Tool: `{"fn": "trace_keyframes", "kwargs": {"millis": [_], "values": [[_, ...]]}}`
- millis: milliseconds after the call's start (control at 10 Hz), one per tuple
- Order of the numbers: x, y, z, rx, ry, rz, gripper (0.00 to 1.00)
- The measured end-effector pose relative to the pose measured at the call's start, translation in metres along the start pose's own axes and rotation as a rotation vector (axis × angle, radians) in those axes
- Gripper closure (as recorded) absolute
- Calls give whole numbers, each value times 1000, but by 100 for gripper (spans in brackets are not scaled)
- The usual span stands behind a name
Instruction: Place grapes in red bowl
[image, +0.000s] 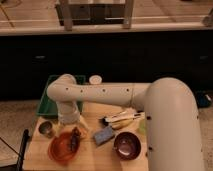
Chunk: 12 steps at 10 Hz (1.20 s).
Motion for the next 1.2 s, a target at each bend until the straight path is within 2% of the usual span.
{"fn": "trace_keyframes", "kwargs": {"millis": [300,1200], "values": [[0,0,-1,4,18,-12,20],[0,1,-1,5,19,-11,20]]}}
